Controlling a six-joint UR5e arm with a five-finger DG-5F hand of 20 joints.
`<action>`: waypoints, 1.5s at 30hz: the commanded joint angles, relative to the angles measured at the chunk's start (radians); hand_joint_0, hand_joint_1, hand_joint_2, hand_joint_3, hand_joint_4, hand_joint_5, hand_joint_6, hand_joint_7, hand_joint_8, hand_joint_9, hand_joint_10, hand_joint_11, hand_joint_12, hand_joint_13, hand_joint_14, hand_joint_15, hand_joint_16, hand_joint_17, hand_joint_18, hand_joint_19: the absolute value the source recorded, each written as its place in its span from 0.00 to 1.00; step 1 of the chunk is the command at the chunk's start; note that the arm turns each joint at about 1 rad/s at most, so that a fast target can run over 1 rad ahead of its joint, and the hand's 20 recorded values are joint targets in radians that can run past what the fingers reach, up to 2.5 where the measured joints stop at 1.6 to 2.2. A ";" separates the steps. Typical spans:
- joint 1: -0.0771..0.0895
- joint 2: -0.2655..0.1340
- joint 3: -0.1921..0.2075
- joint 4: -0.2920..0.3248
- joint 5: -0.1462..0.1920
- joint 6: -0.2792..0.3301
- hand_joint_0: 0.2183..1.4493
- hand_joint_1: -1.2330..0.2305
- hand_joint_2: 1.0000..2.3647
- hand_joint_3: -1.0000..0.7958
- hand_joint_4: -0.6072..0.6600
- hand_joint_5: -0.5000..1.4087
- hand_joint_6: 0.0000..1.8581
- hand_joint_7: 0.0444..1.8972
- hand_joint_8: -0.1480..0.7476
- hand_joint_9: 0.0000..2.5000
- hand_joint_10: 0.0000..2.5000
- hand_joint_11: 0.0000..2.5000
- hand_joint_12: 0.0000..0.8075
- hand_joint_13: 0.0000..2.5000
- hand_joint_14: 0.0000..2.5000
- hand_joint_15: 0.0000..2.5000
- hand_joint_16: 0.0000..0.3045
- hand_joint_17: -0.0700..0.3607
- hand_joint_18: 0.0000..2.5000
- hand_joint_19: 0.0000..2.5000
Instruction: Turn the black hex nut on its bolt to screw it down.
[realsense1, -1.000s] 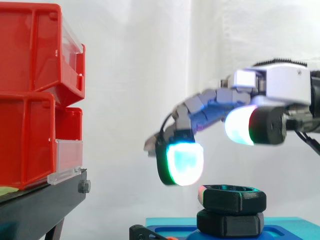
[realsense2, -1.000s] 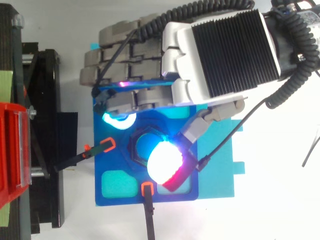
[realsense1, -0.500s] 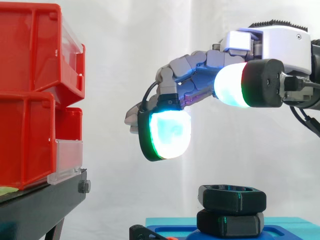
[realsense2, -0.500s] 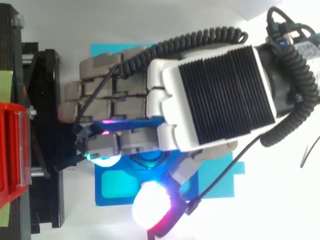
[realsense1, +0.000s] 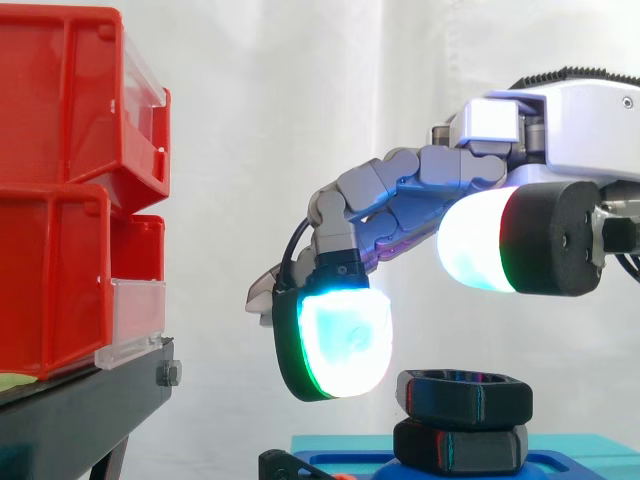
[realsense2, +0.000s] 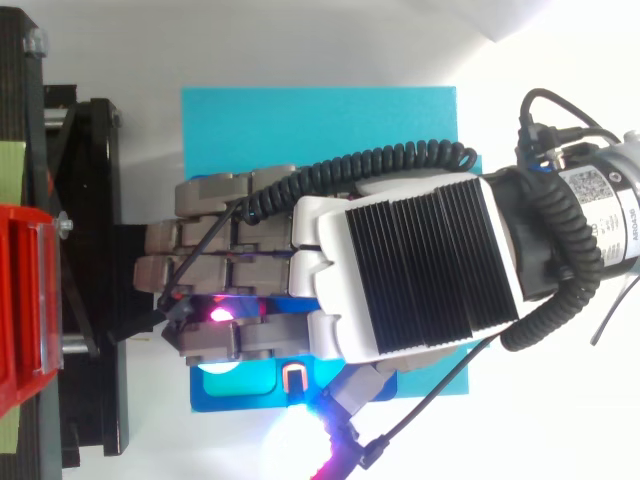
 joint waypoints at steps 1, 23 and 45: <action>0.004 0.000 -0.011 0.020 0.007 0.001 0.24 0.67 0.00 0.28 0.73 0.21 0.28 0.63 0.51 0.22 0.00 0.07 0.46 0.23 0.00 0.05 0.17 0.43 0.21 0.09; -0.006 0.000 -0.011 -0.034 -0.021 -0.034 0.24 0.67 0.00 0.28 0.71 0.21 0.31 0.59 0.51 0.22 0.00 0.07 0.46 0.23 0.00 0.05 0.17 0.43 0.21 0.09; -0.029 0.000 -0.011 -0.040 -0.033 -0.036 0.24 0.67 0.00 0.28 0.70 0.21 0.34 0.56 0.51 0.22 0.00 0.07 0.46 0.24 0.00 0.05 0.17 0.43 0.21 0.09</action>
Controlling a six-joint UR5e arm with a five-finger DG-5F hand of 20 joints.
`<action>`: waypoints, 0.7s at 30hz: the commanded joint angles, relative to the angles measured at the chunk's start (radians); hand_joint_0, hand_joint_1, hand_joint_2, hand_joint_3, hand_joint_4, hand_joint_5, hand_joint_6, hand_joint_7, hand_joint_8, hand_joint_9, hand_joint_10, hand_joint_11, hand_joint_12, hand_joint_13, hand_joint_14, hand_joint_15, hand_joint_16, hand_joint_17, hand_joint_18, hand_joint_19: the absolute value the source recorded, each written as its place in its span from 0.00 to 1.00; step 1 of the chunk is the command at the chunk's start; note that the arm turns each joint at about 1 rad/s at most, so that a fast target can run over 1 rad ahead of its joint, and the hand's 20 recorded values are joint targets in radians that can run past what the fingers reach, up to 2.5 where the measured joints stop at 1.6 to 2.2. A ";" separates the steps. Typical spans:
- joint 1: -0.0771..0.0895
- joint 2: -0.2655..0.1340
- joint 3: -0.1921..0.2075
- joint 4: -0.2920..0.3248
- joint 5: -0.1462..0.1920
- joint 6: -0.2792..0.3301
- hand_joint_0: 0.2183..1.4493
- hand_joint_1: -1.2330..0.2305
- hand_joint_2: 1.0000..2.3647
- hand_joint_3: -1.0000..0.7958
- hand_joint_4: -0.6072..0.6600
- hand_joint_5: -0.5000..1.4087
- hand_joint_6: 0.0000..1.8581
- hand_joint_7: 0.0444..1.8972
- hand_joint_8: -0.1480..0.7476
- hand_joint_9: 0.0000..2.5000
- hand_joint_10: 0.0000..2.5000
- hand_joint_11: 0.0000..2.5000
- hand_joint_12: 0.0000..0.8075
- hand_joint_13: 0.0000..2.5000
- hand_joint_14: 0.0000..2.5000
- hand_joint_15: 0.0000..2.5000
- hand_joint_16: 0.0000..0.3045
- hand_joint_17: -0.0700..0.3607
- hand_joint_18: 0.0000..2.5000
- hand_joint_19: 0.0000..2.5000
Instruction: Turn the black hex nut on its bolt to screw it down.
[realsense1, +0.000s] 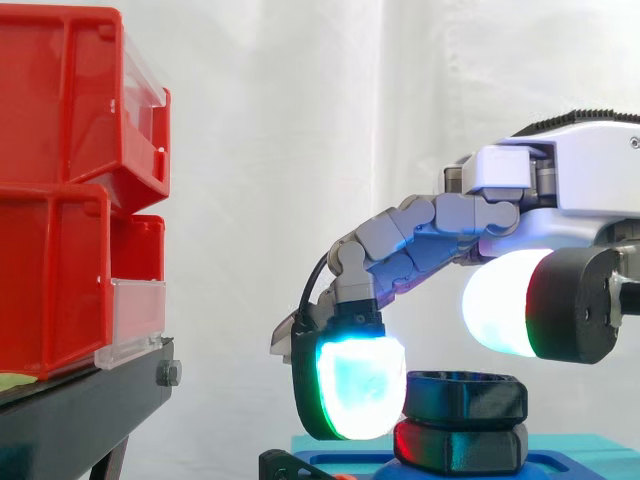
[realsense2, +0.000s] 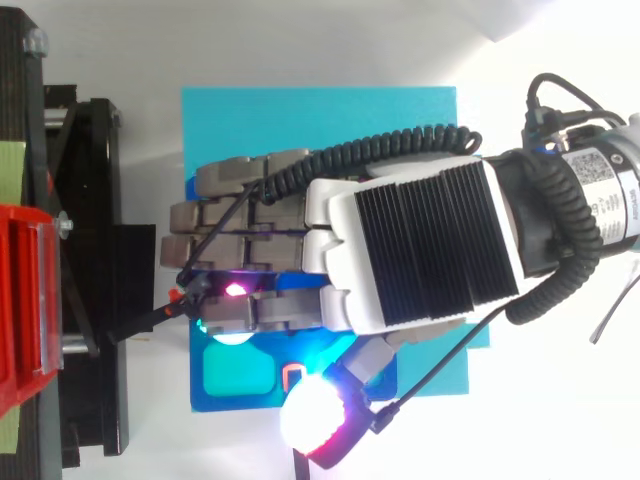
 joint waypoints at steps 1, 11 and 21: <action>-0.009 0.000 0.000 -0.001 -0.009 0.000 0.24 0.67 0.00 0.28 0.70 0.21 0.34 0.56 0.51 0.22 0.00 0.07 0.46 0.24 0.00 0.05 0.17 0.43 0.21 0.09; -0.030 0.000 -0.005 0.001 -0.045 0.000 0.24 0.67 0.00 0.28 0.70 0.21 0.34 0.56 0.51 0.22 0.00 0.07 0.46 0.23 0.00 0.05 0.17 0.43 0.21 0.09; -0.046 0.000 -0.044 0.070 -0.077 0.001 0.24 0.67 0.00 0.28 0.70 0.21 0.34 0.56 0.51 0.22 0.00 0.07 0.46 0.24 0.00 0.05 0.17 0.43 0.21 0.09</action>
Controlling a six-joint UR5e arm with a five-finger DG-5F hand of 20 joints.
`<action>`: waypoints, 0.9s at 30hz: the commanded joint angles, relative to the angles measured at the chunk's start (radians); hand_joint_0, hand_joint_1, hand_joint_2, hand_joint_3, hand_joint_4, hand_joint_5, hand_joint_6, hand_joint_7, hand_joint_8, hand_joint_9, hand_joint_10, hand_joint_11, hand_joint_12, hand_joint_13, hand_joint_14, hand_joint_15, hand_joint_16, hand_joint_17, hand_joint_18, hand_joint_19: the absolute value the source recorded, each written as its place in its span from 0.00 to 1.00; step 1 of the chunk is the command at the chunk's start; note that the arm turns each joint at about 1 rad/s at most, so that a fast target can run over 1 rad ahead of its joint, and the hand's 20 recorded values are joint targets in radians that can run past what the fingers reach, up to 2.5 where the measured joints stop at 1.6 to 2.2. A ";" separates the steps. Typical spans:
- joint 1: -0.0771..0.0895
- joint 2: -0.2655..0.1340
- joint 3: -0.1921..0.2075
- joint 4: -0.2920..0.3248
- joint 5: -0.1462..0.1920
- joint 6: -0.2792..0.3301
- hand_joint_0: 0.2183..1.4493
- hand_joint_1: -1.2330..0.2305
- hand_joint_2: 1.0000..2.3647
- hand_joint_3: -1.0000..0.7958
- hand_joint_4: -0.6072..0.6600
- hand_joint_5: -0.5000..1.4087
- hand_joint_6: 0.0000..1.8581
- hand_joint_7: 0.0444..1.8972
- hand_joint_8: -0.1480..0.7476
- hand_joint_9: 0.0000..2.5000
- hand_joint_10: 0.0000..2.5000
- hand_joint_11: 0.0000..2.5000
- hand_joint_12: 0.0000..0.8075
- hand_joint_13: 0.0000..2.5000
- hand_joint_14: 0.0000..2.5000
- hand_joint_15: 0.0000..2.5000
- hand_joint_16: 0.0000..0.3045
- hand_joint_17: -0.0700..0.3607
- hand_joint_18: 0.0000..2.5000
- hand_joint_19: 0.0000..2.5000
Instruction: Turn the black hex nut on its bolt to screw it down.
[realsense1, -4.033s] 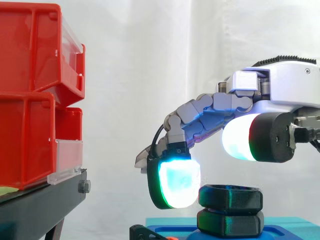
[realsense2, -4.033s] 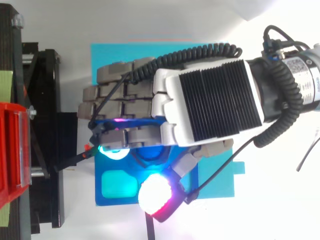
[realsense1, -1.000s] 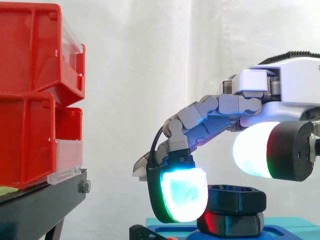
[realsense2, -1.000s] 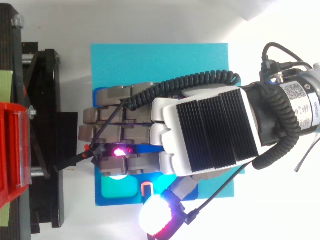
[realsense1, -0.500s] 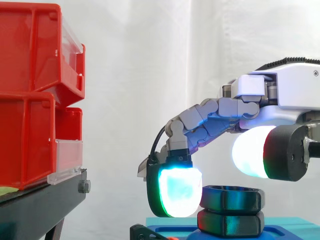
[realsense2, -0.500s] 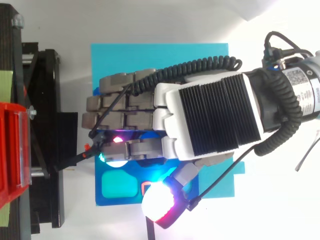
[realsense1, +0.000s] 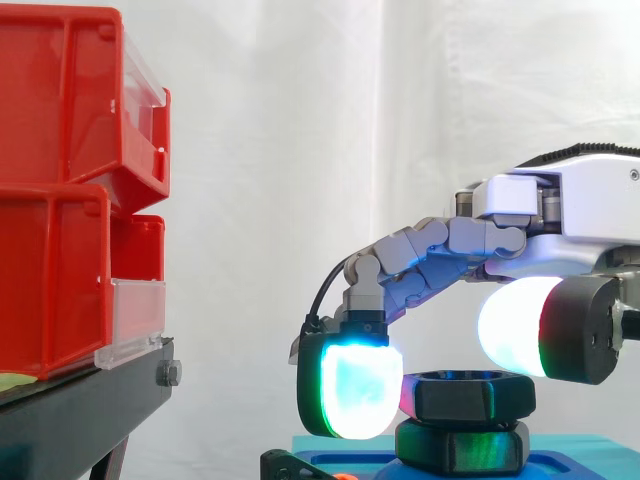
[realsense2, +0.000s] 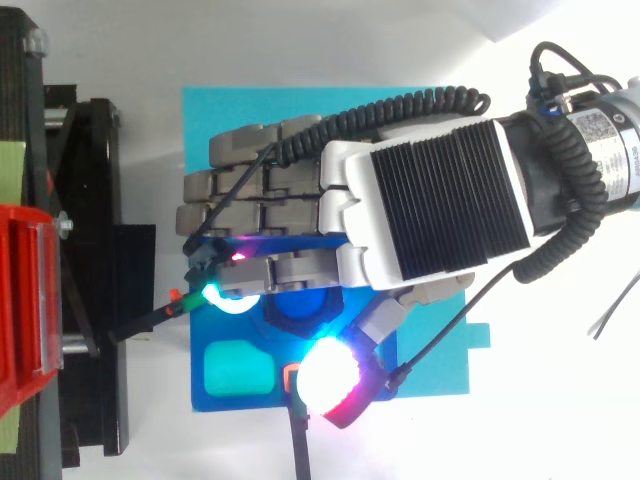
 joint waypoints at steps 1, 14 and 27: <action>-0.005 0.000 -0.003 0.010 -0.018 0.001 0.24 0.67 0.00 0.28 0.71 0.21 0.34 0.56 0.51 0.22 0.00 0.07 0.46 0.24 0.00 0.05 0.17 0.43 0.21 0.09; -0.017 0.000 -0.003 0.013 -0.029 0.001 0.24 0.67 0.00 0.28 0.70 0.21 0.34 0.56 0.51 0.22 0.00 0.07 0.46 0.23 0.00 0.05 0.17 0.43 0.21 0.09; -0.031 0.000 -0.003 0.027 -0.044 -0.001 0.14 0.62 0.00 0.28 0.76 0.20 0.36 0.49 0.56 0.21 0.00 0.08 0.53 0.24 0.00 0.05 0.21 0.50 0.24 0.08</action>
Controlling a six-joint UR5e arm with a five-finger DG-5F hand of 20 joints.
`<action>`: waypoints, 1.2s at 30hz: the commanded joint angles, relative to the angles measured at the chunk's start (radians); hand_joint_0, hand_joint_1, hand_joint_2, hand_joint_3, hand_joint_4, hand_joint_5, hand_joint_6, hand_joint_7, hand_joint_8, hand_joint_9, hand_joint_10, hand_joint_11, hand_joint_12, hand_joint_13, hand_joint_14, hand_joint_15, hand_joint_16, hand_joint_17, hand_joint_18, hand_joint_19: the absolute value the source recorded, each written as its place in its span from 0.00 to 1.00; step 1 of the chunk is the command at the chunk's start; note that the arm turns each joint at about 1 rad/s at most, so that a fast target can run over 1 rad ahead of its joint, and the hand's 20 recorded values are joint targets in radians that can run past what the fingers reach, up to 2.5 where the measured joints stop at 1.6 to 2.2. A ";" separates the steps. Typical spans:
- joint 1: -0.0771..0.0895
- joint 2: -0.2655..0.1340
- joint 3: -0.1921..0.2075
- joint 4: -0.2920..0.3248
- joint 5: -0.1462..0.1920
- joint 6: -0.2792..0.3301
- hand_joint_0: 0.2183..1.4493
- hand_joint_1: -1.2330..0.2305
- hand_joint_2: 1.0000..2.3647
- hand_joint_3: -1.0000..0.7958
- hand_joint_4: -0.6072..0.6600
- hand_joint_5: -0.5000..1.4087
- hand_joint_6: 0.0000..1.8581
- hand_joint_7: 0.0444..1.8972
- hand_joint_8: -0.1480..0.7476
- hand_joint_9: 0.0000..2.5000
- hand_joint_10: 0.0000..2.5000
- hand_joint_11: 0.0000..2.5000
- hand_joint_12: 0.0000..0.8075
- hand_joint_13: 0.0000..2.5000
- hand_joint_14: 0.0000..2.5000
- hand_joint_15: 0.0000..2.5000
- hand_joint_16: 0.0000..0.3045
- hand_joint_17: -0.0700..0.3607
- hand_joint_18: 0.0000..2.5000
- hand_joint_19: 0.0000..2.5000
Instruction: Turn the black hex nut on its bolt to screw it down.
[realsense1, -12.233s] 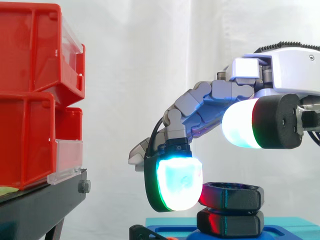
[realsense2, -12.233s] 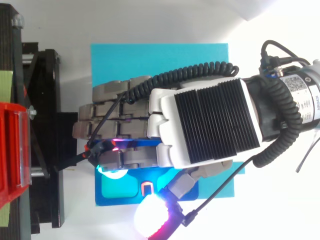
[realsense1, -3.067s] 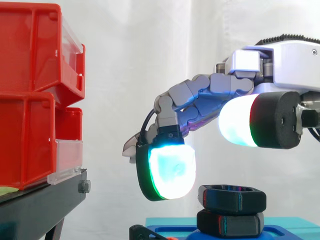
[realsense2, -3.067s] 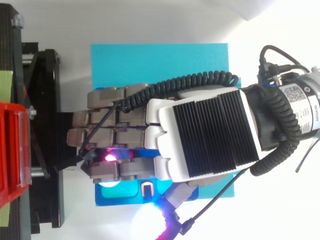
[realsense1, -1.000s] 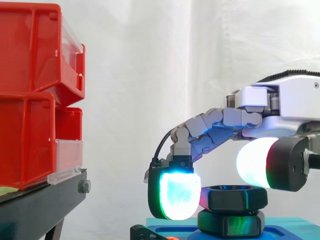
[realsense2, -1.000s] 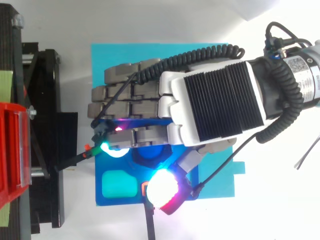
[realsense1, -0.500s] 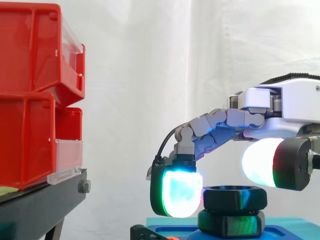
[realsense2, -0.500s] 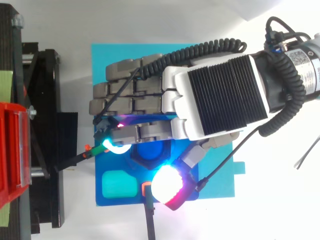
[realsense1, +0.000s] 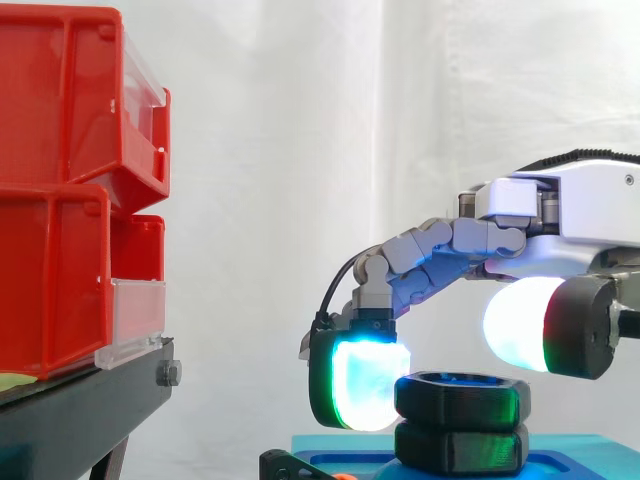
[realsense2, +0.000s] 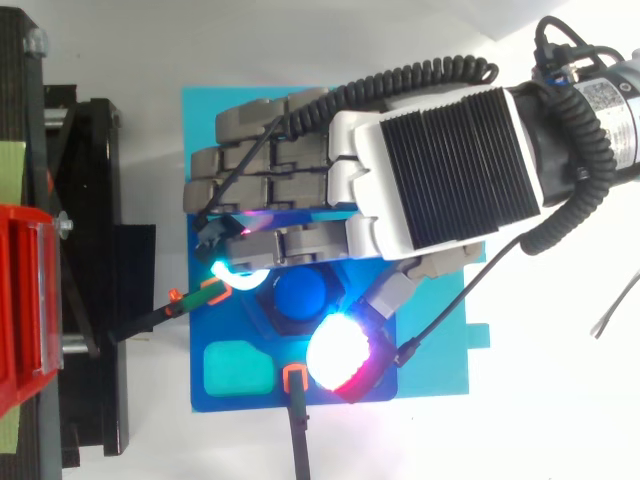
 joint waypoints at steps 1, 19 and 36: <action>-0.001 0.000 0.000 0.002 -0.002 0.000 0.13 0.60 0.00 0.28 0.77 0.19 0.36 0.49 0.56 0.22 0.00 0.07 0.54 0.25 0.00 0.04 0.21 0.50 0.24 0.08; -0.001 0.000 0.000 0.005 -0.002 0.000 0.18 0.35 0.00 0.28 0.75 0.18 0.35 0.48 0.52 0.21 0.00 0.09 0.49 0.24 0.00 0.05 0.19 0.46 0.24 0.09; -0.003 0.000 0.003 0.016 -0.018 0.002 0.10 0.43 0.00 0.28 0.80 0.18 0.37 0.44 0.56 0.21 0.00 0.09 0.54 0.25 0.00 0.05 0.22 0.51 0.27 0.08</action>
